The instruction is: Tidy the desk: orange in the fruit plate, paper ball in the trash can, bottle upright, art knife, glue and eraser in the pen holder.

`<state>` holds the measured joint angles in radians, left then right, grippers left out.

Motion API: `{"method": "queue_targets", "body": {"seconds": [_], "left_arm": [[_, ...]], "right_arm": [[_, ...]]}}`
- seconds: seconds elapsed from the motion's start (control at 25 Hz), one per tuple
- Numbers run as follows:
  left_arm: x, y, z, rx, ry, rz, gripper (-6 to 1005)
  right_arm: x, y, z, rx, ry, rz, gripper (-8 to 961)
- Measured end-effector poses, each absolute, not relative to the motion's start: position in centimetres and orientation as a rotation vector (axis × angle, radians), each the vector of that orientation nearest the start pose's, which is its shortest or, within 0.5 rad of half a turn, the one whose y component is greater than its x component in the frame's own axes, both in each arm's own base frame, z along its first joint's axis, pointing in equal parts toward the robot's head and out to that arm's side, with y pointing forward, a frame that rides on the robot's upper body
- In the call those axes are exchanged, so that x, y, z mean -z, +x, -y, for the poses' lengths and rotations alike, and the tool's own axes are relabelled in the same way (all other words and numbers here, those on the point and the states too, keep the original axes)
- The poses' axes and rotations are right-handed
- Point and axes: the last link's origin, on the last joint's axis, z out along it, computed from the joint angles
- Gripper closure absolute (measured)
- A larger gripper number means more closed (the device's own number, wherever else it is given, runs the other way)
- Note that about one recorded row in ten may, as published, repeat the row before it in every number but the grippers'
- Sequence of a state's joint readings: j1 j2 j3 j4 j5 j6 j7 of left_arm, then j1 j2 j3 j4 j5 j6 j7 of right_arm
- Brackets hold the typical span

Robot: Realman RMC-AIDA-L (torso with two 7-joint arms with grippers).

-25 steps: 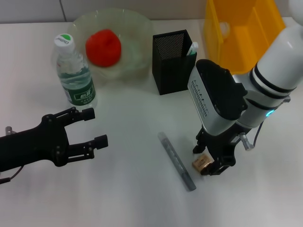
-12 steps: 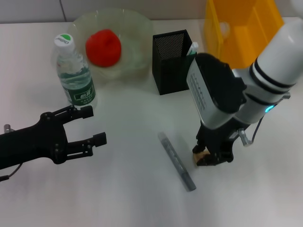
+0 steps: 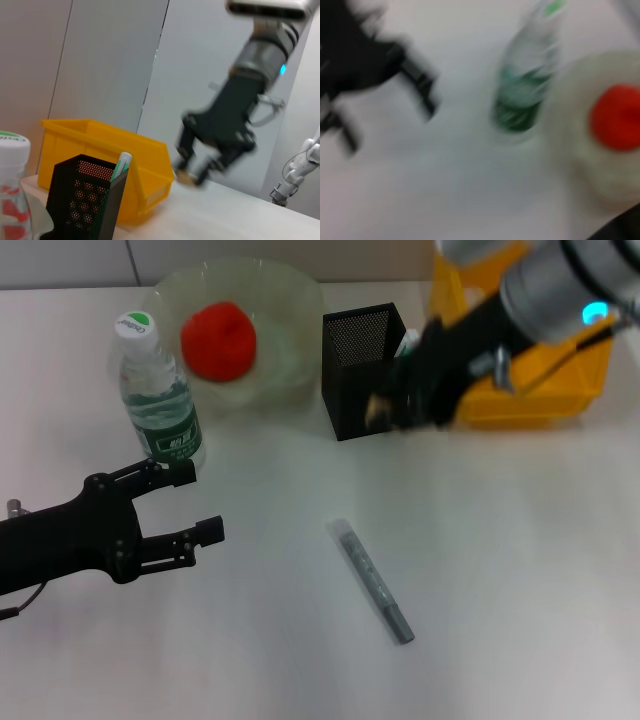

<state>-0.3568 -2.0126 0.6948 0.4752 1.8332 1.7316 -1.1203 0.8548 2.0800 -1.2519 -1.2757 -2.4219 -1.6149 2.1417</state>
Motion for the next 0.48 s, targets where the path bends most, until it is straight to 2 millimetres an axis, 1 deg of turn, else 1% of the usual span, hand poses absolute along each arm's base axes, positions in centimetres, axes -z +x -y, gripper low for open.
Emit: {"method": "queue_targets", "body": {"seconds": [0.04,0.08,0.16,0.2,0.28,0.36,0.48], "left_arm": [[-1.0,-30.4,-26.2,0.953,-2.653,0.578,140],[-1.0,-30.4,-26.2,0.953,-2.653,0.578,140],[-1.0,-30.4,-26.2,0.953,-2.653,0.578,140],[-1.0,-30.4,-26.2,0.953,-2.653,0.576,140],[-1.0,-30.4,-26.2,0.954,-2.654,0.576,140],[-1.0,-30.4,-26.2,0.954,-2.654,0.576,140],[-1.0,-30.4,-26.2,0.955,-2.655,0.575,140]], "right_arm": [[-1.0,8.0,-39.0,0.225,-2.857,-0.283,704],[-1.0,8.0,-39.0,0.225,-2.857,-0.283,704],[-1.7,7.5,-40.2,0.136,-2.75,-0.365,704],[-1.7,7.5,-40.2,0.136,-2.75,-0.365,704],[-2.0,7.7,-41.1,0.109,-2.682,-0.41,704],[-1.7,8.4,-42.2,0.106,-2.619,-0.458,704],[-1.4,8.8,-42.6,0.105,-2.602,-0.475,704]]}}
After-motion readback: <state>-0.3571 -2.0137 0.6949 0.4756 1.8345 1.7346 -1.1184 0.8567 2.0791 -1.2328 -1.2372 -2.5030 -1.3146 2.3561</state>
